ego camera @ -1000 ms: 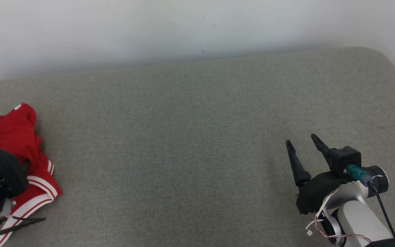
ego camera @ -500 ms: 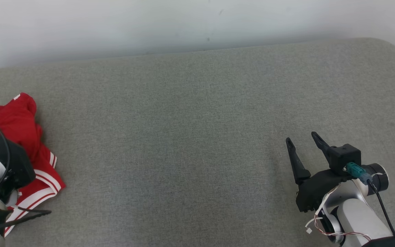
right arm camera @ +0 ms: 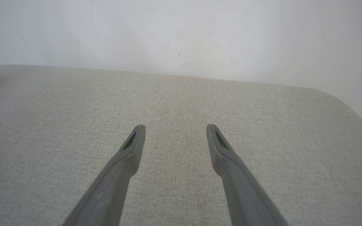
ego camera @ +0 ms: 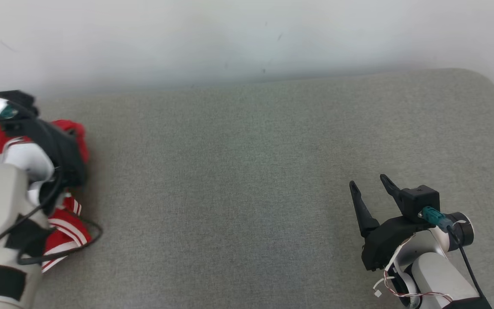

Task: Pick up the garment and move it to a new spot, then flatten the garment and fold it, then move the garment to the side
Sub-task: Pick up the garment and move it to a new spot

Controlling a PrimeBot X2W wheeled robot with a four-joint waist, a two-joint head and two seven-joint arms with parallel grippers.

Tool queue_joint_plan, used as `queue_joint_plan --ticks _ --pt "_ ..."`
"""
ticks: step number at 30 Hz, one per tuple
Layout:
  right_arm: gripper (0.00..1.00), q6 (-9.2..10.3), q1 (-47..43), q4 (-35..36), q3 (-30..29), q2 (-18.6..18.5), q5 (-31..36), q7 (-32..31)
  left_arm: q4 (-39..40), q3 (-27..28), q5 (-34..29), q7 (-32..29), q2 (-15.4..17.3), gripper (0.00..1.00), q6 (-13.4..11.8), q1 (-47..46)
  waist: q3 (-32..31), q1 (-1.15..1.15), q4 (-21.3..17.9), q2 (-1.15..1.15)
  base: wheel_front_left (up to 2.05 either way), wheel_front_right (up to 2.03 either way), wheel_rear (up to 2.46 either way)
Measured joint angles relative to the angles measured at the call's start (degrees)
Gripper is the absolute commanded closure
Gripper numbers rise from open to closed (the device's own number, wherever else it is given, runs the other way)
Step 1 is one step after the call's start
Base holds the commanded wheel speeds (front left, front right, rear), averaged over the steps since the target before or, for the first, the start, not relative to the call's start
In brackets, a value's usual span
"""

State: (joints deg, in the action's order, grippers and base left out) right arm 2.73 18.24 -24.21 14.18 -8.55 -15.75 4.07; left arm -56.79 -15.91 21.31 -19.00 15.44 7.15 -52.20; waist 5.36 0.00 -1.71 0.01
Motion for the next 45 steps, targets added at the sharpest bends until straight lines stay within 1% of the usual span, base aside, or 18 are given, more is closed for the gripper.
queue_joint_plan --ticks 5,10,12,14,19,22,25,27,32,36,38,43,45 --pt "0.0 -0.03 -0.2 -1.8 -0.5 0.3 -0.4 0.6 5.1 -6.5 4.4 2.6 -2.9 1.0 0.0 0.7 -1.6 0.0 -1.0 0.0 0.0 0.0 0.0" --pt "0.0 -0.03 -0.3 -2.5 -0.9 0.3 -0.9 1.4 10.9 -12.7 9.4 4.9 -4.4 1.0 0.0 4.2 -3.0 0.0 -2.9 -0.01 0.0 0.0 0.0" --pt "0.0 -0.03 -0.4 -3.0 -1.1 0.4 -1.0 1.5 13.8 -15.8 10.0 5.5 -4.9 1.0 0.0 5.3 -3.4 0.0 -3.8 -0.01 0.0 0.0 0.0" --pt "0.0 -0.03 -0.6 -3.4 -1.5 0.3 -1.5 1.8 16.9 -18.4 11.9 6.5 -5.6 1.0 0.0 5.9 -3.7 0.0 -4.8 -0.01 0.0 0.0 0.0" --pt "0.0 0.04 -2.6 -3.8 -2.3 0.3 -1.9 2.6 23.5 -25.1 14.5 8.0 -8.2 1.0 0.0 8.6 -4.5 0.0 -7.1 -0.01 0.0 0.0 0.0" --pt "0.0 0.07 -3.2 -4.0 -2.9 0.2 -2.4 3.1 25.8 -28.9 15.5 8.6 -9.9 1.0 0.0 10.7 -4.7 0.0 -8.4 -0.01 0.0 0.0 0.0" --pt "0.0 0.23 -4.0 -4.2 -3.4 -0.1 -2.9 3.5 26.5 -31.8 15.9 9.5 -11.7 1.0 0.0 12.7 -4.8 0.0 -9.2 -0.01 0.0 0.0 0.0" --pt "0.0 0.29 -4.4 -4.2 -3.7 -0.2 -3.3 3.8 26.2 -33.6 16.5 9.8 -12.3 1.0 0.0 14.7 -4.8 0.0 -9.4 -0.01 0.0 0.0 0.0" --pt "0.0 0.29 -4.8 -4.4 -3.8 -0.1 -3.4 4.1 24.1 -37.1 17.0 11.1 -12.2 1.0 0.0 19.8 -4.5 0.0 -9.5 -0.01 0.0 0.0 0.0" --pt "0.0 0.29 -4.7 -4.8 -4.1 -0.1 -3.7 4.5 24.2 -40.4 18.6 12.2 -13.0 1.0 0.0 22.1 -4.5 0.0 -9.1 -0.01 0.0 0.0 0.0" --pt "0.0 0.29 -4.8 -4.9 -4.3 -0.2 -3.7 4.6 24.6 -42.6 19.2 12.6 -13.0 1.0 0.0 22.6 -4.6 0.0 -8.5 -0.01 0.0 0.0 0.0" --pt "0.0 0.29 -4.8 -5.2 -4.5 -0.4 -3.9 5.0 25.7 -44.3 19.8 14.1 -12.8 1.0 0.0 22.7 -4.9 0.0 -7.8 -0.01 0.0 0.0 0.0" --pt "0.0 0.29 -4.8 -5.4 -4.6 -0.6 -3.9 5.0 28.4 -46.2 20.9 14.9 -12.5 1.0 0.0 22.7 -5.1 0.0 -7.3 -0.01 0.0 0.0 0.0"
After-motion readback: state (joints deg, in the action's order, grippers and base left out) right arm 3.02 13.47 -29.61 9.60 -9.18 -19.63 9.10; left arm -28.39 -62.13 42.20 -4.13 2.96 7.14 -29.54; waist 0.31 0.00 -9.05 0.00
